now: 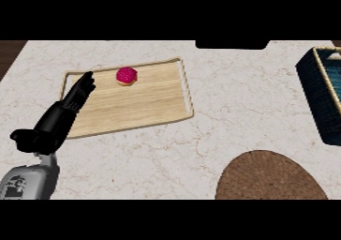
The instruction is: Pick the bell pepper from the placemat and place it in the basket
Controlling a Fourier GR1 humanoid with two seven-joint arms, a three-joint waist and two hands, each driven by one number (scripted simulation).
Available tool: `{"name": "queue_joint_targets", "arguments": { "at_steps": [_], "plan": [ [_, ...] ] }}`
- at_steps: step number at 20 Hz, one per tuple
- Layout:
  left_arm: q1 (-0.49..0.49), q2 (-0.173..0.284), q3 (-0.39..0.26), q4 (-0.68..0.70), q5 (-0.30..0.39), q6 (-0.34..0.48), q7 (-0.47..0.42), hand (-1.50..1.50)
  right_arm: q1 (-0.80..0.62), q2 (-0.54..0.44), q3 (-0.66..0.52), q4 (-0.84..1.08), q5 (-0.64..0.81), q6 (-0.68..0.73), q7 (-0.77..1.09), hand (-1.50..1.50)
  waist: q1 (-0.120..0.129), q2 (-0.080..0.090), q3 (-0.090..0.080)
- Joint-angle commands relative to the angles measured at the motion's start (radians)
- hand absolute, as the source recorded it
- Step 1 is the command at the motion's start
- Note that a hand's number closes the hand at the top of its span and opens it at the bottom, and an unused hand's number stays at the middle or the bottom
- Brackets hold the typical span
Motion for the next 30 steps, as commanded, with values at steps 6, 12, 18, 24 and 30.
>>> {"name": "queue_joint_targets", "arguments": {
  "at_steps": [6, 12, 18, 24, 30],
  "plan": [
    [0.041, -0.039, -0.037, -0.015, -0.037, 0.022, -0.014, 0.00, -0.176, -0.023, 0.132, 0.497, 0.132, 0.059, -0.306, 1.50, 0.003, 0.001, 0.001],
    [-0.052, 0.002, 0.022, 0.090, -0.019, -0.004, -0.022, 0.00, -0.203, 0.046, 0.141, 0.661, 0.228, -0.030, -0.517, 1.50, -0.012, 0.001, 0.001],
    [0.004, -0.059, -0.038, -0.053, -0.036, 0.032, 0.068, 0.00, -0.259, 0.048, 0.157, 0.822, 0.305, -0.081, -0.695, 1.50, -0.008, -0.002, 0.002],
    [0.017, -0.037, -0.018, -0.036, -0.042, 0.022, 0.034, 0.00, -0.393, 0.000, 0.065, 1.063, 0.256, -0.078, -0.753, -1.50, -0.001, 0.001, 0.002],
    [0.036, 0.012, 0.037, 0.013, -0.010, -0.031, -0.046, 0.00, -0.467, -0.013, 0.099, 1.194, 0.319, -0.093, -0.871, -1.50, 0.001, 0.003, 0.002]
  ]
}}
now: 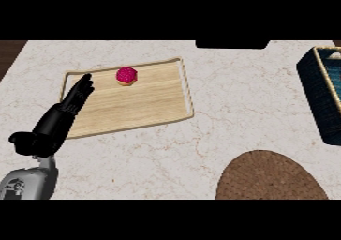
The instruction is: Pick the bell pepper from the placemat and place it in the basket
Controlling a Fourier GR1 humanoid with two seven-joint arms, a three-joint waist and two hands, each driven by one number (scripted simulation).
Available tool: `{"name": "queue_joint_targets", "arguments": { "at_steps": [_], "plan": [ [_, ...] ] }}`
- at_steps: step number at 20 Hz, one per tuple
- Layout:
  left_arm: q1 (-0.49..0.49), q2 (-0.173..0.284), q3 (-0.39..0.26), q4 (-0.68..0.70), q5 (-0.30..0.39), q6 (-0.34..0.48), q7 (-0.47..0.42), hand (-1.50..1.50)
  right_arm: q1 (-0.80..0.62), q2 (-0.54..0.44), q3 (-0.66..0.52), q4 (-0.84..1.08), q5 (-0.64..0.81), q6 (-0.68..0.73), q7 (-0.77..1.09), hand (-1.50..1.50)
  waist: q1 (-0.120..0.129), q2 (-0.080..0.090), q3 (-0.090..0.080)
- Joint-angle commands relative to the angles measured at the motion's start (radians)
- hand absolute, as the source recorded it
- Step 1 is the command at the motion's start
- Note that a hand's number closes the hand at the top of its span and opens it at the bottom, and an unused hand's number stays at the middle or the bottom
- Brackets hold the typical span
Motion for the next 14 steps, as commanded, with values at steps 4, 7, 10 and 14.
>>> {"name": "queue_joint_targets", "arguments": {
  "at_steps": [4, 7, 10, 14],
  "plan": [
    [-0.074, 0.040, 0.050, 0.019, 0.035, -0.028, 0.041, 0.00, -0.120, -0.036, -0.009, 0.125, 0.000, 0.061, -0.063, -1.50, -0.002, 0.001, 0.000],
    [-0.051, 0.020, 0.029, 0.013, 0.027, -0.023, 0.034, 0.00, -0.140, -0.069, -0.077, 0.171, -0.073, 0.133, -0.045, -1.50, -0.004, 0.000, 0.000],
    [0.000, 0.014, 0.012, 0.004, 0.017, -0.033, -0.005, 0.00, -0.213, -0.099, -0.096, 0.212, -0.083, 0.091, 0.080, -1.50, 0.007, 0.001, 0.000],
    [-0.024, -0.010, 0.002, 0.015, 0.004, -0.009, -0.004, 0.00, -0.171, -0.162, -0.143, 0.293, -0.132, 0.211, 0.109, -1.50, -0.004, 0.001, 0.001]
  ]
}}
